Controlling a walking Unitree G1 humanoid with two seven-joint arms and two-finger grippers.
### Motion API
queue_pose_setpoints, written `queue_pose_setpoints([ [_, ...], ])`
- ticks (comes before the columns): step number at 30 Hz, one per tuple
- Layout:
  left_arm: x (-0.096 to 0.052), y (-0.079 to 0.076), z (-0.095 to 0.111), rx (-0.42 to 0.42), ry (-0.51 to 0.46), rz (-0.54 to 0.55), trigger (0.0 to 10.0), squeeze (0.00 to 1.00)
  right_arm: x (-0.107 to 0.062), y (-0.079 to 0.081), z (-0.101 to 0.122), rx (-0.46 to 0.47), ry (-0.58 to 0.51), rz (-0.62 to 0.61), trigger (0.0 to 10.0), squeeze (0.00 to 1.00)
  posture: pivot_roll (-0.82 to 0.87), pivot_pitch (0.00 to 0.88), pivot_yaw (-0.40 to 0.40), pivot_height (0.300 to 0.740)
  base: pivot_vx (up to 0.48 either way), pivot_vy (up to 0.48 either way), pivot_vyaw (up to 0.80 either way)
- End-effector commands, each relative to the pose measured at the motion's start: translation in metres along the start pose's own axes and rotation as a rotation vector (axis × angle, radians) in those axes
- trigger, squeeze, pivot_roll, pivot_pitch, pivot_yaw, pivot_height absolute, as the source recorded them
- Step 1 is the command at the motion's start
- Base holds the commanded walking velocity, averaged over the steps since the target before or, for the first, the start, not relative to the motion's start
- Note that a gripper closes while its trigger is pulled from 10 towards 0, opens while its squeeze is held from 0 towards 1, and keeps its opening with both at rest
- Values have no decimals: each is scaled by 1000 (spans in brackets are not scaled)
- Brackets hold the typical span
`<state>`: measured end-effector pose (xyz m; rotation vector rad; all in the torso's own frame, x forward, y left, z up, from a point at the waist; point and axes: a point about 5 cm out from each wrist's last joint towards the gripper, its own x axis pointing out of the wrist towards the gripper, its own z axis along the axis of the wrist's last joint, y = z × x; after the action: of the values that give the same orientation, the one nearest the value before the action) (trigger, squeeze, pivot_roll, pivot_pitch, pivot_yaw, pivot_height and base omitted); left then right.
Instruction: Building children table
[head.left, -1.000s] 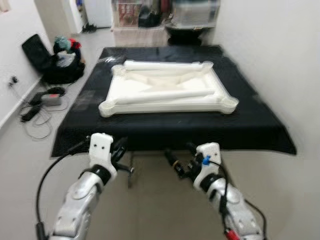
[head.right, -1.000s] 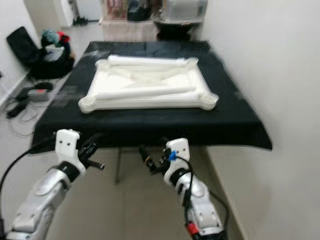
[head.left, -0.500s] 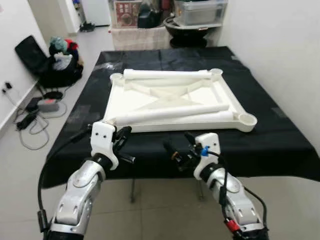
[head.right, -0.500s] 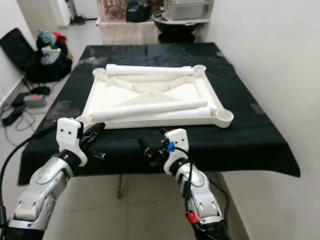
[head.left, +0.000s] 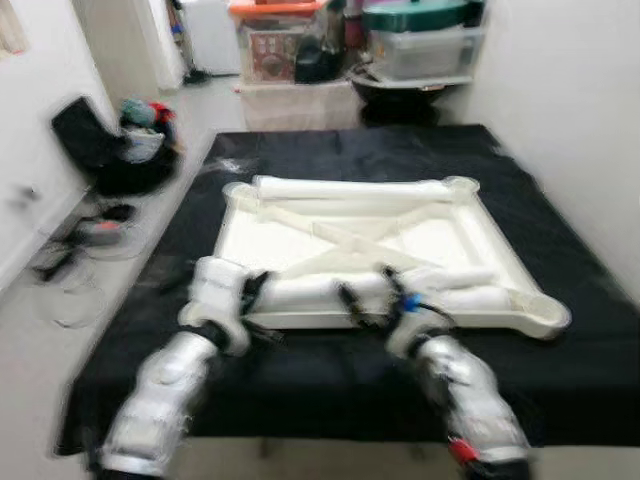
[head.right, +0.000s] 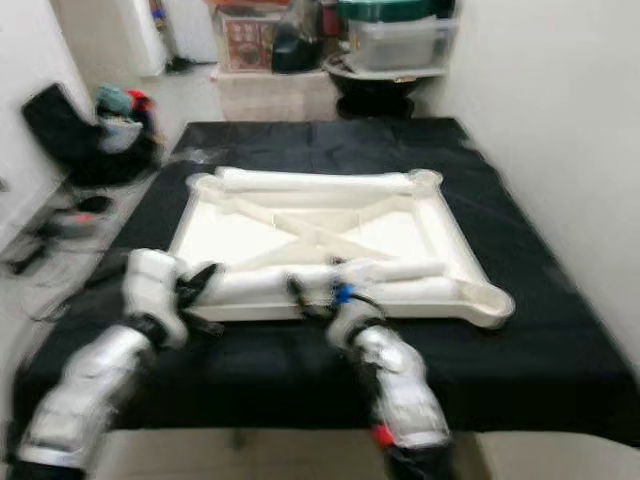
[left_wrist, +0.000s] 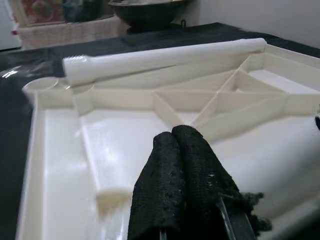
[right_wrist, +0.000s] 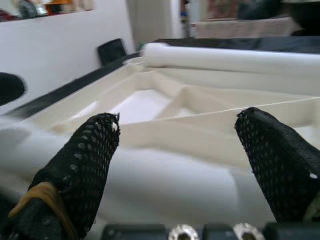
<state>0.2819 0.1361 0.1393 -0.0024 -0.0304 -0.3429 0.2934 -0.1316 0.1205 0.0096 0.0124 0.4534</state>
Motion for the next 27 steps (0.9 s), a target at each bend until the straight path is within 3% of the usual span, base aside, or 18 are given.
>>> queue_pose_setpoints([
  [1,2,-1,-4,-6,25,20,10000,0,-2,-5,2,-12,-6,-21,10000,0,-109,0,19,740,0,0,0],
  [5,4,2,-7,-22,50,43,10000,0,0,-6,10,-30,-30,-29,10000,0,-112,0,23,740,0,0,0],
  [27,9,-1,-6,10,62,2,10000,0,5,-18,35,-85,-75,-126,10000,0,-123,0,38,740,0,478,0],
])
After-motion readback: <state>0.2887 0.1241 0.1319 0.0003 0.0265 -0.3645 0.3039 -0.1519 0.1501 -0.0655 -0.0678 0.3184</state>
